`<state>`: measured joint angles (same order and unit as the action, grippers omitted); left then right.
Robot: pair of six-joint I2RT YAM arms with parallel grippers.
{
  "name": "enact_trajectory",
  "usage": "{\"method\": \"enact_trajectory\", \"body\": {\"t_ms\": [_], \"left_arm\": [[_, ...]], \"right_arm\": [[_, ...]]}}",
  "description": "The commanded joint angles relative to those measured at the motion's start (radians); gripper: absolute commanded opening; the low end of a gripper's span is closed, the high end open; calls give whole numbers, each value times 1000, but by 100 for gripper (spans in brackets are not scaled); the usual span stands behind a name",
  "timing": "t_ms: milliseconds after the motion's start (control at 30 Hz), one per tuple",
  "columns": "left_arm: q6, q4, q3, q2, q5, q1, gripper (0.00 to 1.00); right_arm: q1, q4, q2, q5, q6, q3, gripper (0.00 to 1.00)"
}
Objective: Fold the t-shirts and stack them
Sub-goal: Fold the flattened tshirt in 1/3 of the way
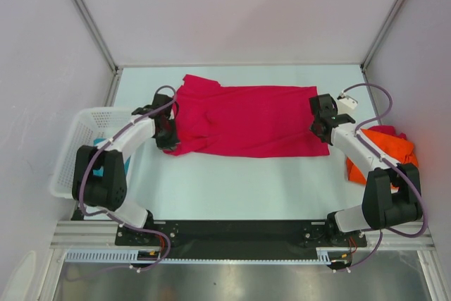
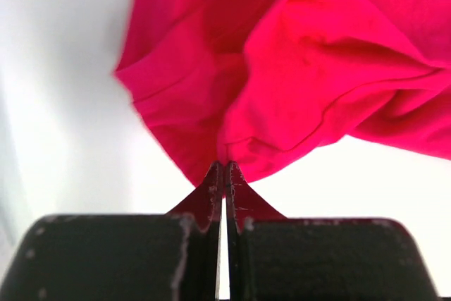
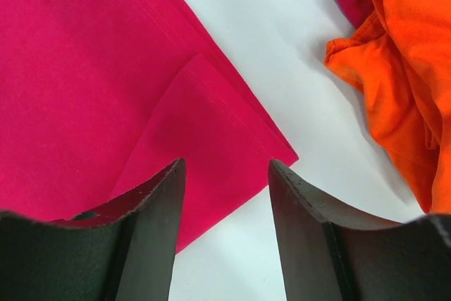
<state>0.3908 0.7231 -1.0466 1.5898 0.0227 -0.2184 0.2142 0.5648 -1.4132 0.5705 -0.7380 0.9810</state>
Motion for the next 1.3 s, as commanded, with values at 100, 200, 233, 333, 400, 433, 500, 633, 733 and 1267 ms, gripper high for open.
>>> {"method": "enact_trajectory", "body": {"t_ms": [100, 200, 233, 333, 400, 433, 500, 633, 733, 1267], "left_arm": [[-35, 76, -17, -152, 68, 82, 0], [-40, 88, 23, -203, 69, 99, 0], [-40, 93, 31, -226, 66, 105, 0], [-38, 101, 59, -258, 75, 113, 0], [-38, 110, 68, -269, 88, 116, 0], [-38, 116, 71, -275, 97, 117, 0], [-40, 127, 74, -286, 103, 117, 0], [-29, 151, 89, -341, 115, 117, 0], [-18, 151, 94, -349, 118, 119, 0], [-6, 162, 80, -375, 57, 119, 56]], "right_arm": [[1, -3, 17, 14, 38, -4, 57], [2, -2, 11, 8, 45, -4, 57], [2, -2, 10, 8, 46, -5, 57], [1, 3, 3, -1, 46, -4, 57], [2, 9, 3, -7, 48, -2, 57], [4, 13, 5, -6, 48, -2, 57], [4, 20, 10, -6, 49, -2, 58], [2, 41, 33, -6, 58, 2, 58], [4, 46, 43, -9, 65, 5, 59], [2, 96, 94, -6, 72, 10, 60]]}}
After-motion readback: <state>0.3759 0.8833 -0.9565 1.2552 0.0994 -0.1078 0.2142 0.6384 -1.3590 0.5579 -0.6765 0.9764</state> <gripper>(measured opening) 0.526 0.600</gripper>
